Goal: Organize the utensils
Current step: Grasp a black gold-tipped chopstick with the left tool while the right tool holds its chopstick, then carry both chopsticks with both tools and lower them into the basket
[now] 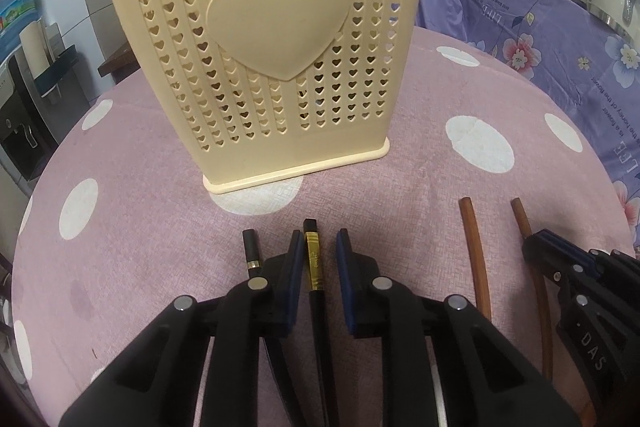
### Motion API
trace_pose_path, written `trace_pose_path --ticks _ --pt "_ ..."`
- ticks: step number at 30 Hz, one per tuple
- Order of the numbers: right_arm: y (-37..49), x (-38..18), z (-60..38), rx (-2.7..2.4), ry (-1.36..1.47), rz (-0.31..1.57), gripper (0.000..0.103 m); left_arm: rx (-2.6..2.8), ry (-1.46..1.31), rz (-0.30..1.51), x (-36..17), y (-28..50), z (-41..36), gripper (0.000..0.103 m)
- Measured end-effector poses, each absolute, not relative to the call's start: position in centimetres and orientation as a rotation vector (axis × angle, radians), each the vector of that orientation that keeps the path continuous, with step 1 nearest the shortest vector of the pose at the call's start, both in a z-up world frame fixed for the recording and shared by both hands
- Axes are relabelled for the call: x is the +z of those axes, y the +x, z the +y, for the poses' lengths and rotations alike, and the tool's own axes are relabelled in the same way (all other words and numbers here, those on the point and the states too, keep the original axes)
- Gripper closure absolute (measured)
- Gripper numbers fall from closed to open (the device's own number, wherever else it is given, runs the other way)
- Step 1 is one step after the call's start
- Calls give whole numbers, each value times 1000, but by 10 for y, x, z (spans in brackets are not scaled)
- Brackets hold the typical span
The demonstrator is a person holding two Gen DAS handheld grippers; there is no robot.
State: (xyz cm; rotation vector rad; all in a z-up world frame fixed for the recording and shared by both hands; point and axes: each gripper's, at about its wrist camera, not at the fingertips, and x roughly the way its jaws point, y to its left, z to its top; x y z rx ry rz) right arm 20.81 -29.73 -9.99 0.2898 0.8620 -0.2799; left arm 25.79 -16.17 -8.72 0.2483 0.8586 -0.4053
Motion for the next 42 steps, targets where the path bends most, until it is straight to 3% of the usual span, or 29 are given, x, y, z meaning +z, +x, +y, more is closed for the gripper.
trace_pose_path --ticks 2,21,42 --pt "208 -100 -297 -280 287 861 94 -401 244 860 -87 258 -161 94" --pt "203 -90 -300 -203 310 798 94 -424 182 841 -74 255 -153 95" --pt "148 40 -295 2 280 484 95 -488 6 469 69 188 -90 95"
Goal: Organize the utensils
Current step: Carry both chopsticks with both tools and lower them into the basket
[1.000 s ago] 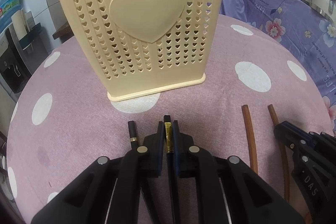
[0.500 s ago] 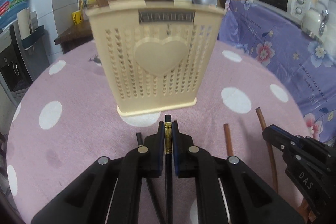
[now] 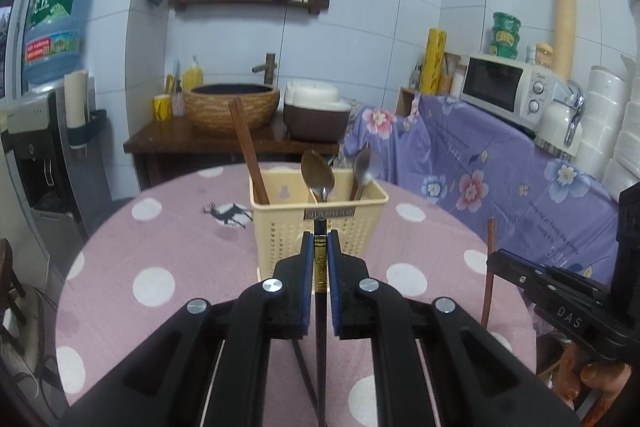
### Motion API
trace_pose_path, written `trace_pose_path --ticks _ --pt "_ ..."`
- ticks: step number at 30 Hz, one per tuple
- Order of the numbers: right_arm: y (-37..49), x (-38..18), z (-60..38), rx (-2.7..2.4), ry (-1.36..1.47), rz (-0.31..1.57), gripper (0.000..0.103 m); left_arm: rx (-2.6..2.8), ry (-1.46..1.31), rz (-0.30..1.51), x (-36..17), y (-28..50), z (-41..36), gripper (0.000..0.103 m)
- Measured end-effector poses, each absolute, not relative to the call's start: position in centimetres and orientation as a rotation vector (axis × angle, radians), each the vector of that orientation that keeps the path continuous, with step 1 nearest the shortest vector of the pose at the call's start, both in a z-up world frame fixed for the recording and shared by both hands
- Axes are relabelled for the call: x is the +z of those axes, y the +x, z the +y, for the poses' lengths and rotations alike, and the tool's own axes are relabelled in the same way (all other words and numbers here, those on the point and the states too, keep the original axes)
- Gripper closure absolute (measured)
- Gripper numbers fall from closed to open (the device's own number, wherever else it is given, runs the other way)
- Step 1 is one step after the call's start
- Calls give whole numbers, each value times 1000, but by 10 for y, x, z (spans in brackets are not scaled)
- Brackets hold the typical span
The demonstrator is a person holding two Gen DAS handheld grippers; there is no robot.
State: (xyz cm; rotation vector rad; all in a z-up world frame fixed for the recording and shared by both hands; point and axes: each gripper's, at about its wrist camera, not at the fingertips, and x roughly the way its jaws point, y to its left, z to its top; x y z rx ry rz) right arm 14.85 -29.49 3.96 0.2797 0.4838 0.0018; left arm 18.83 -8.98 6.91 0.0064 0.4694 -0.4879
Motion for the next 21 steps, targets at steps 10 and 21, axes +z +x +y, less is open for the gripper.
trace_pose_path --ticks 10,21 --pt "144 56 -290 3 233 455 95 -492 9 432 81 184 -93 95" --pt "148 82 -290 -1 179 402 96 -502 -10 402 98 188 -91 95"
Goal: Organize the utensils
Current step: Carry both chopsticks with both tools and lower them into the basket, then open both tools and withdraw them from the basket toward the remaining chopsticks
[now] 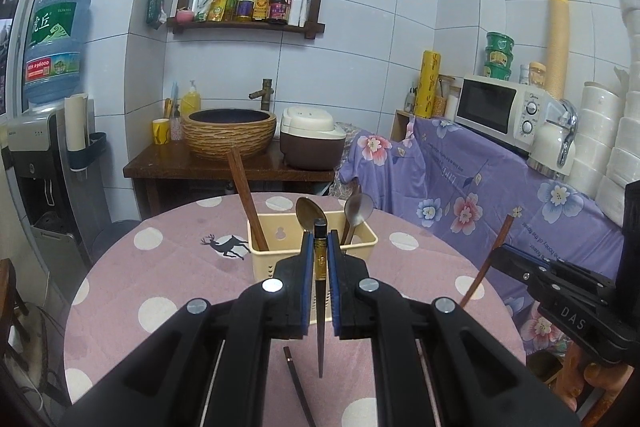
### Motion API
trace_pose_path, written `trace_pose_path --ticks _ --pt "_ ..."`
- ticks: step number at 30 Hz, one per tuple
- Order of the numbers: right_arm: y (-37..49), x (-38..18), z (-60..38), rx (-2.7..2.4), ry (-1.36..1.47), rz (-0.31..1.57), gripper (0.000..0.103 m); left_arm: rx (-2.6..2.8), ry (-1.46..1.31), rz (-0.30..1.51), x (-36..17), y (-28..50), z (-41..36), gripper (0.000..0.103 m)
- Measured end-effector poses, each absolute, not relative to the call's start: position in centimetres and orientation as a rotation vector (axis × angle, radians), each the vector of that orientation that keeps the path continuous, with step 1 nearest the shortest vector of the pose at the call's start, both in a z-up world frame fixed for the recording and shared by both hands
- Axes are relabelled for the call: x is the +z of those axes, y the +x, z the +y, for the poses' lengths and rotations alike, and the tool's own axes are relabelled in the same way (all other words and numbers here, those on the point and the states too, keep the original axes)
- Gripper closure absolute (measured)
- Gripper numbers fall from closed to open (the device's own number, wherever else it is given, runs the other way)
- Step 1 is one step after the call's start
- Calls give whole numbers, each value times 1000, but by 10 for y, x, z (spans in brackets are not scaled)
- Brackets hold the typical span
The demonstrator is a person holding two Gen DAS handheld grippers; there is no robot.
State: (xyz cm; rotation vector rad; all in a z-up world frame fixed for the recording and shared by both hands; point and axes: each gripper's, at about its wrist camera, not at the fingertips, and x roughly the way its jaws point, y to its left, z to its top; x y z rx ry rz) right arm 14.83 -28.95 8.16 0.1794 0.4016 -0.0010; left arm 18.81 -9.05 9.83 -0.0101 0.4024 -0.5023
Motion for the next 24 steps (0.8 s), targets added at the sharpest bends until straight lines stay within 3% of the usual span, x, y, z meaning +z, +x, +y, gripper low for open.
trace_pose_path --ticks 6,7,12,18,21,23,24 --pt "168 109 -288 15 145 392 96 -533 -22 398 121 200 -92 95" --pt "172 114 -287 19 139 394 102 -540 -21 400 125 202 -93 95" --pt "190 142 -282 29 94 388 102 -557 -12 385 152 212 -93 95" --pt "210 123 -296 17 149 401 102 -558 -28 376 160 215 -91 95" --pt "222 98 -313 -27 181 423 88 -557 -23 369 158 212 -91 95" --pt "231 78 -323 -51 193 453 58 -556 -19 368 158 211 -90 95" --pt "236 67 -328 -67 195 477 57 -557 -21 368 157 211 -90 95"
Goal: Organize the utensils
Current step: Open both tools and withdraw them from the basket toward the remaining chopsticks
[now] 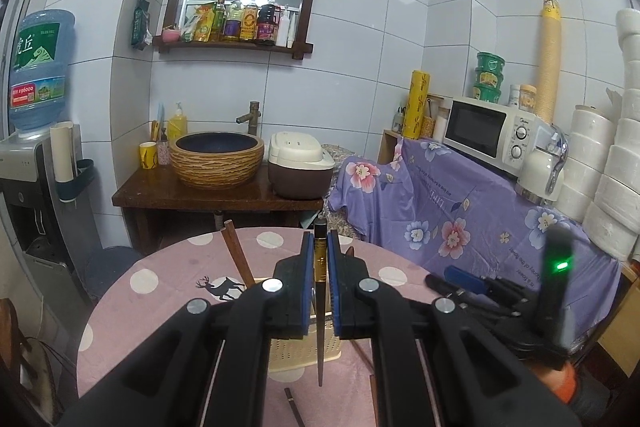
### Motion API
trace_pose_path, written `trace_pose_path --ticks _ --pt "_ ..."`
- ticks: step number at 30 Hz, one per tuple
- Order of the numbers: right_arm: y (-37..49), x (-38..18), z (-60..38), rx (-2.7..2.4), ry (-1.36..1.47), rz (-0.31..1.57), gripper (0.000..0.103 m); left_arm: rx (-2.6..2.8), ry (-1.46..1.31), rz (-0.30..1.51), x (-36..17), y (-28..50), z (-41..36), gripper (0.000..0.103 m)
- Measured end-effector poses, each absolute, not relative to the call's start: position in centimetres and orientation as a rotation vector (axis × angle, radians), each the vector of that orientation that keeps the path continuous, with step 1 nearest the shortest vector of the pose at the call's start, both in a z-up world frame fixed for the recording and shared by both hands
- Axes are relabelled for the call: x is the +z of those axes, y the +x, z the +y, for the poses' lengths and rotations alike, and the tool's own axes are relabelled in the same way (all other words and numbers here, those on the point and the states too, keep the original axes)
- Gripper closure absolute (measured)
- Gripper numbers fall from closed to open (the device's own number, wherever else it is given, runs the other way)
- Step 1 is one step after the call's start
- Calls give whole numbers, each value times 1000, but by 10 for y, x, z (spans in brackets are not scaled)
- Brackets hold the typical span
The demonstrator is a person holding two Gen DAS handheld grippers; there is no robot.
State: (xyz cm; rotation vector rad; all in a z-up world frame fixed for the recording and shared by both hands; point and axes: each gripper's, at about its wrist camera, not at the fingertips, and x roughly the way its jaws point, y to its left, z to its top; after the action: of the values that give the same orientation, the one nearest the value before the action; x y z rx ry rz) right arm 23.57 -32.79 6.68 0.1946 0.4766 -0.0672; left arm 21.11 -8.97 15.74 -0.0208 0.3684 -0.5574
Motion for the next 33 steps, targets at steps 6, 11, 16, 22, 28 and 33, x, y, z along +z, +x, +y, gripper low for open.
trace_pose_path --ticks 6,11,16,22,28,33 --pt "265 0 -339 -35 234 654 59 -555 -31 382 152 213 -89 95" --pt "258 -38 -313 -38 193 767 61 -553 -23 388 147 212 -89 95" --pt "242 -69 -287 -107 186 871 62 -555 -28 396 142 216 -88 95" --pt "219 -83 -252 -189 146 894 62 -559 -35 411 136 219 -86 95" --pt "221 -98 -248 -224 154 931 74 -568 -37 415 133 219 -87 95" --pt "230 -100 -249 -247 132 920 80 -569 -43 417 131 217 -87 95"
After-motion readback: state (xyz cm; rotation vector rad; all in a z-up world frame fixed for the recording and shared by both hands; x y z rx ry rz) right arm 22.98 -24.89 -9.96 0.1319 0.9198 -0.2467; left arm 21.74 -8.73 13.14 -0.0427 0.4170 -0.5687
